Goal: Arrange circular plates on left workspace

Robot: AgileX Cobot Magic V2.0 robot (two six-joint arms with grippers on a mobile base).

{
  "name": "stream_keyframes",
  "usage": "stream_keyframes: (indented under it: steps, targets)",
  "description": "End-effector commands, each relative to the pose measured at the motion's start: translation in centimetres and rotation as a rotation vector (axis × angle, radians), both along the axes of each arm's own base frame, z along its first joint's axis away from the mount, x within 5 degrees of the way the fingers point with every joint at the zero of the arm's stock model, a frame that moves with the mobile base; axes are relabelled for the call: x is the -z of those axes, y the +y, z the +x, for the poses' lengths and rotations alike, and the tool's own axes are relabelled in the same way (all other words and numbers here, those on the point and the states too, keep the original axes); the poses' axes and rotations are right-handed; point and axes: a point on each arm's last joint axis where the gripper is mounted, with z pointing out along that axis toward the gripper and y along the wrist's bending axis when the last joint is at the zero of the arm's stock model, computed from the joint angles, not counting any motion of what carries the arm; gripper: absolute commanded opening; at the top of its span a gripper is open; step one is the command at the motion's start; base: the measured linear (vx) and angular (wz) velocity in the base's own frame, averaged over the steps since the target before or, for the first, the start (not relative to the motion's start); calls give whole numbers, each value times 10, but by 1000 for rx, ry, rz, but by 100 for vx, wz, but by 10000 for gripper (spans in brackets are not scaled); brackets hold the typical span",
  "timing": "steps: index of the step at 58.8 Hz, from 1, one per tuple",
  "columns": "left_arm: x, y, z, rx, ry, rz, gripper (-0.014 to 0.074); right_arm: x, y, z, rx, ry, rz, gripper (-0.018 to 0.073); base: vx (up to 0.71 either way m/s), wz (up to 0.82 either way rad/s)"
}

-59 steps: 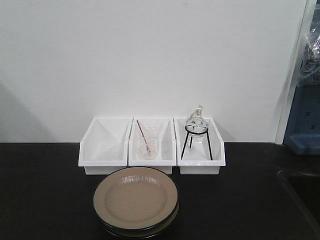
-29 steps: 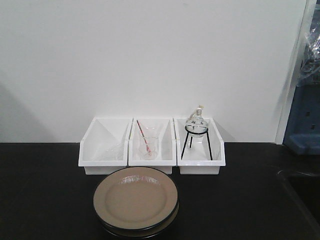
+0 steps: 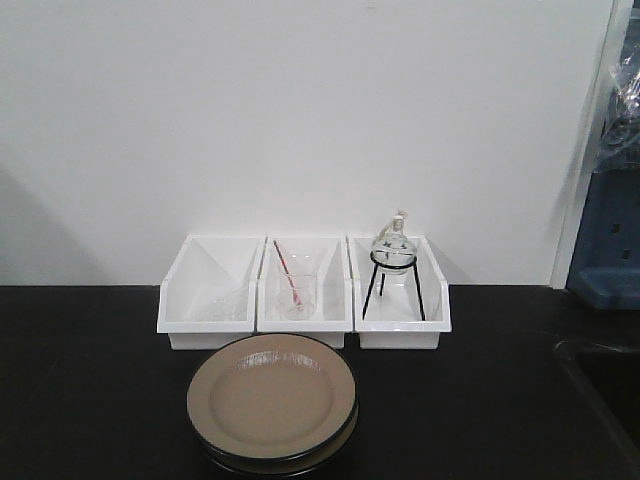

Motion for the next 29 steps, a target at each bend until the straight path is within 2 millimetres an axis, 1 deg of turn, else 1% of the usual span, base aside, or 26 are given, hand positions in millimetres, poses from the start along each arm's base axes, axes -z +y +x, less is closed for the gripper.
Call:
stream_keyframes:
  steps: [1,29]
  targets:
    - [-4,0,-1,-3,-82,-5,1,-6,0,-1,2,-86,-1,2,0,0]
    - [-4,0,-1,-3,-82,-5,3,-6,0,-1,2,-86,-1,2,0,0]
